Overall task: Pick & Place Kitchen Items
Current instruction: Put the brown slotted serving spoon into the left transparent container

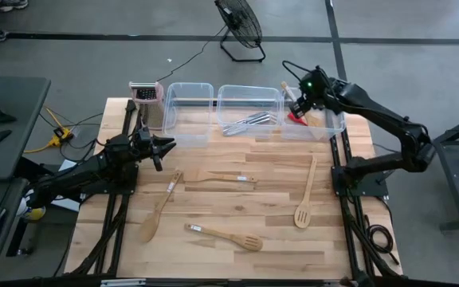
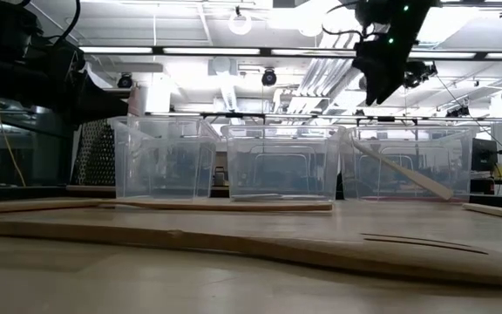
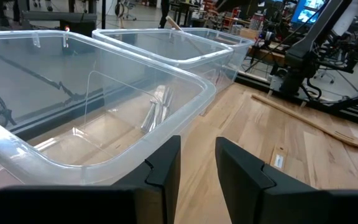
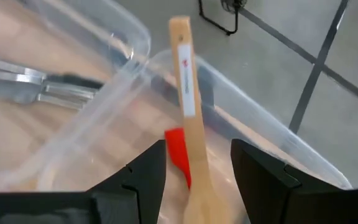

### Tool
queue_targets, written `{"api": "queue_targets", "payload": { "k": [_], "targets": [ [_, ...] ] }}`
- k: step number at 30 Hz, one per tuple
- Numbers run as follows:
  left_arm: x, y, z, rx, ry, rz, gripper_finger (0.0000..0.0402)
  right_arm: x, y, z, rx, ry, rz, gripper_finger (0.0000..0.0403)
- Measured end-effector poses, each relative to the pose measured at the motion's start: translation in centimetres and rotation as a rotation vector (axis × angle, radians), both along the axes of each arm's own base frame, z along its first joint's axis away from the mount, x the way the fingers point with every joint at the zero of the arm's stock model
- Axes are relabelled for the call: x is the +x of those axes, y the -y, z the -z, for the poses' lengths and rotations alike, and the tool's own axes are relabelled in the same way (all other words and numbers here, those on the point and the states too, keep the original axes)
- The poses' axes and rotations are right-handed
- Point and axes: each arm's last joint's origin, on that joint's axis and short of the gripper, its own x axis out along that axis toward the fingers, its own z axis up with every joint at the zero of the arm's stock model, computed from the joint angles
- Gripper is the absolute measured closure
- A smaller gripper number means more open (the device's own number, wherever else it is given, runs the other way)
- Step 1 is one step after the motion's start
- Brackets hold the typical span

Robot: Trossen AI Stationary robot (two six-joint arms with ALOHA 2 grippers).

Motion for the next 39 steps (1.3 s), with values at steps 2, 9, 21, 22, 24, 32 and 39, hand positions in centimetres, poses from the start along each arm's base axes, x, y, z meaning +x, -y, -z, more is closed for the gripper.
{"api": "queue_targets", "payload": {
  "k": [2,9,21,22,24,32,39],
  "targets": [
    [0.0,0.0,0.0,0.000,0.000,0.000,0.0300,-0.3,-0.9,-0.2,0.016,-0.024,-0.022,0.0230],
    [0.0,0.0,0.0,0.000,0.000,0.000,0.0300,-1.4,-4.5,-0.9,0.090,-0.082,-0.125,0.0230],
    [0.0,0.0,0.0,0.000,0.000,0.000,0.0300,-1.5,-9.1,-0.8,0.231,-0.104,-0.190,0.0232],
    [0.0,0.0,0.0,0.000,0.000,0.000,0.0300,-1.4,-9.4,-0.7,0.244,-0.105,-0.204,0.0234],
    [0.0,0.0,0.0,0.000,0.000,0.000,0.0300,-1.2,-10.0,-0.7,0.258,-0.108,-0.218,0.0236],
    [0.0,0.0,0.0,0.000,0.000,0.000,0.0300,-1.3,-12.1,0.6,0.331,-0.148,-0.184,0.0237],
    [0.0,0.0,0.0,0.000,0.000,0.000,0.0300,-1.4,-13.6,3.5,0.442,-0.128,-0.033,0.0239]
  ]
}}
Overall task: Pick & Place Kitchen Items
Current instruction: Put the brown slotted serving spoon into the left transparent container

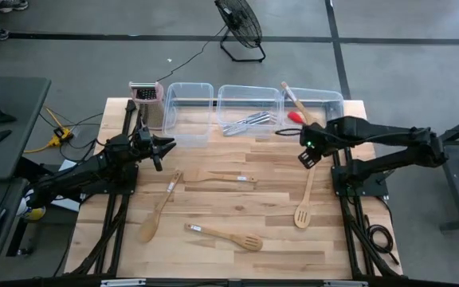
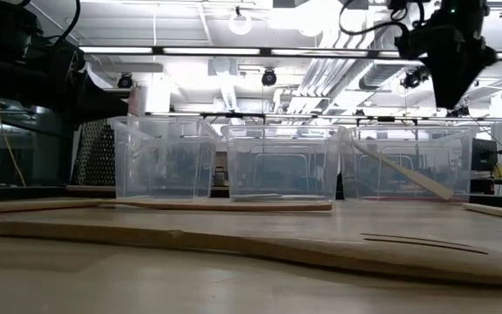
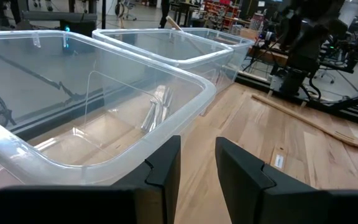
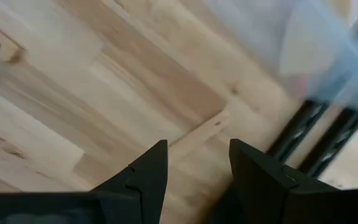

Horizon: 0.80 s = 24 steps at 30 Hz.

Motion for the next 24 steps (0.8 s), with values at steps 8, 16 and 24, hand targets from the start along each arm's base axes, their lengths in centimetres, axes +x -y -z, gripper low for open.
{"api": "queue_targets", "payload": {
  "k": [8,16,24],
  "targets": [
    [0.0,0.0,0.0,0.000,0.000,0.000,0.0300,0.1,-2.1,1.9,0.146,0.007,0.129,0.0242],
    [0.0,0.0,0.0,0.000,0.000,0.000,0.0300,-0.5,-4.1,3.5,0.273,-0.031,0.526,0.0244],
    [0.0,0.0,0.0,0.000,0.000,0.000,0.0300,-0.5,-6.0,6.4,0.314,-0.078,0.688,0.0209]
  ]
}}
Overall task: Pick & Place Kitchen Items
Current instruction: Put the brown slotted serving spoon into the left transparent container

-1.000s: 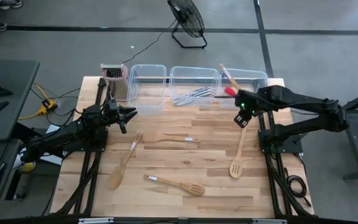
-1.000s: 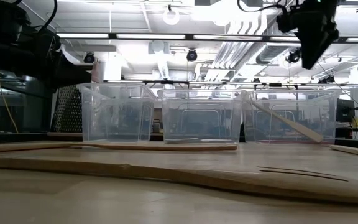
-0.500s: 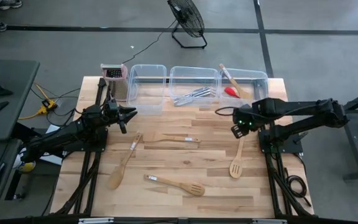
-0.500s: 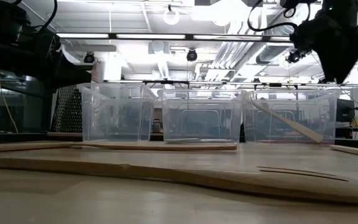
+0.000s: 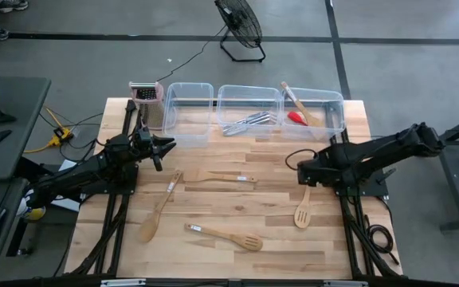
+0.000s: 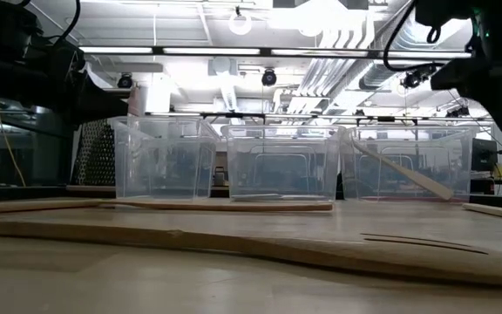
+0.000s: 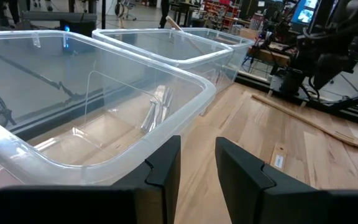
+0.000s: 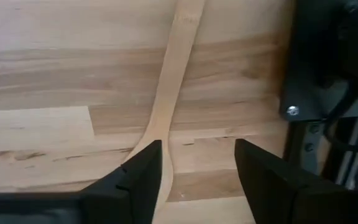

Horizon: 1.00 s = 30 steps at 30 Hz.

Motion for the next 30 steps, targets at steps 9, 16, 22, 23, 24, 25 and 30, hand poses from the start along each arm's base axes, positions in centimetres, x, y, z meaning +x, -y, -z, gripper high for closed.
{"api": "queue_targets", "payload": {
  "k": [9,16,22,23,24,25,30],
  "targets": [
    [0.0,0.0,0.0,0.000,0.000,0.000,0.0300,0.3,-0.6,1.6,-0.075,0.029,0.071,0.0133],
    [0.0,0.0,0.0,0.000,0.000,0.000,0.0300,0.8,-1.1,3.7,-0.050,0.123,0.114,0.0127],
    [0.0,0.0,0.0,0.000,0.000,0.000,0.0300,0.8,-1.7,6.0,0.016,0.114,0.159,0.0127],
    [0.0,0.0,0.0,0.000,0.000,0.000,0.0300,0.8,-1.8,6.2,0.019,0.099,0.156,0.0128],
    [0.0,0.0,0.0,0.000,0.000,0.000,0.0300,0.9,-1.9,6.3,0.022,0.092,0.153,0.0129],
    [0.0,0.0,0.0,0.000,0.000,0.000,0.0300,1.0,-2.1,6.5,0.024,0.091,0.148,0.0131],
    [0.0,0.0,0.0,0.000,0.000,0.000,0.0300,1.9,-2.9,7.2,0.035,0.114,0.163,0.0138]
  ]
}}
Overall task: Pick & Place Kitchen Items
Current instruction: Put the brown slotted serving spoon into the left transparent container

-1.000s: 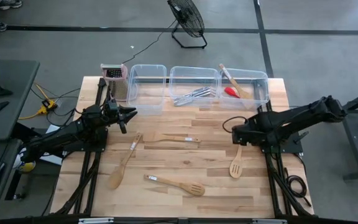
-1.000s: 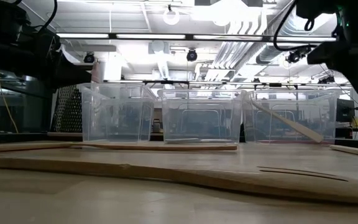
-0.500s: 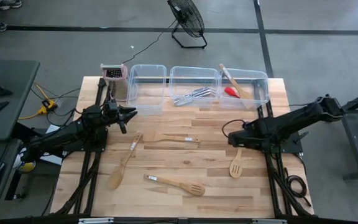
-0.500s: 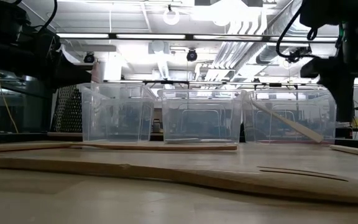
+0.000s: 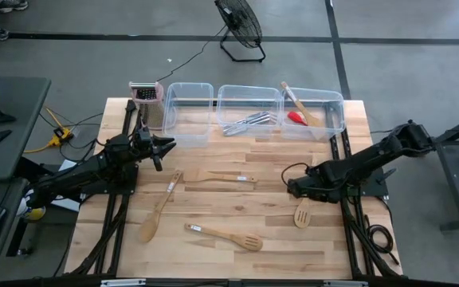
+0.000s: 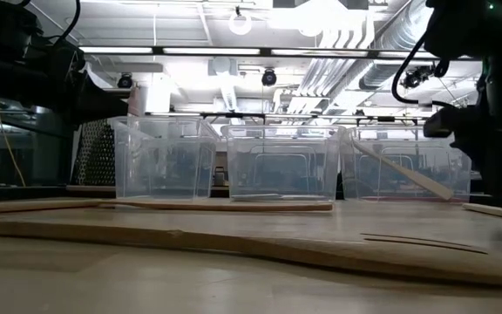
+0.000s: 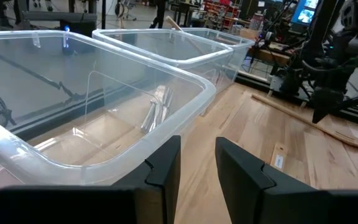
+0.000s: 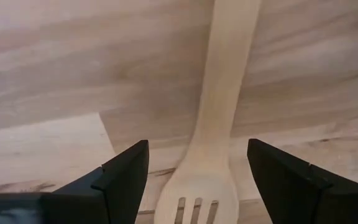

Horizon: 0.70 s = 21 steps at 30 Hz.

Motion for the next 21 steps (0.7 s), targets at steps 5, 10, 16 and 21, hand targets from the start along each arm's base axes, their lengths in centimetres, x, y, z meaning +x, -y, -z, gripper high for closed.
{"api": "queue_targets", "payload": {
  "k": [5,10,16,21],
  "targets": [
    [0.0,0.0,0.0,0.000,0.000,0.000,0.0300,0.2,-0.6,1.0,0.003,-0.055,-0.007,0.0140],
    [0.0,0.0,0.0,0.000,0.000,0.000,0.0300,0.8,-0.9,1.7,-0.007,-0.054,0.012,0.0140],
    [0.0,0.0,0.0,0.000,0.000,0.000,0.0300,1.0,-1.0,2.2,-0.011,-0.067,0.018,0.0141],
    [0.0,0.0,0.0,0.000,0.000,0.000,0.0300,1.1,-1.0,2.3,-0.013,-0.074,0.019,0.0145]
  ]
}}
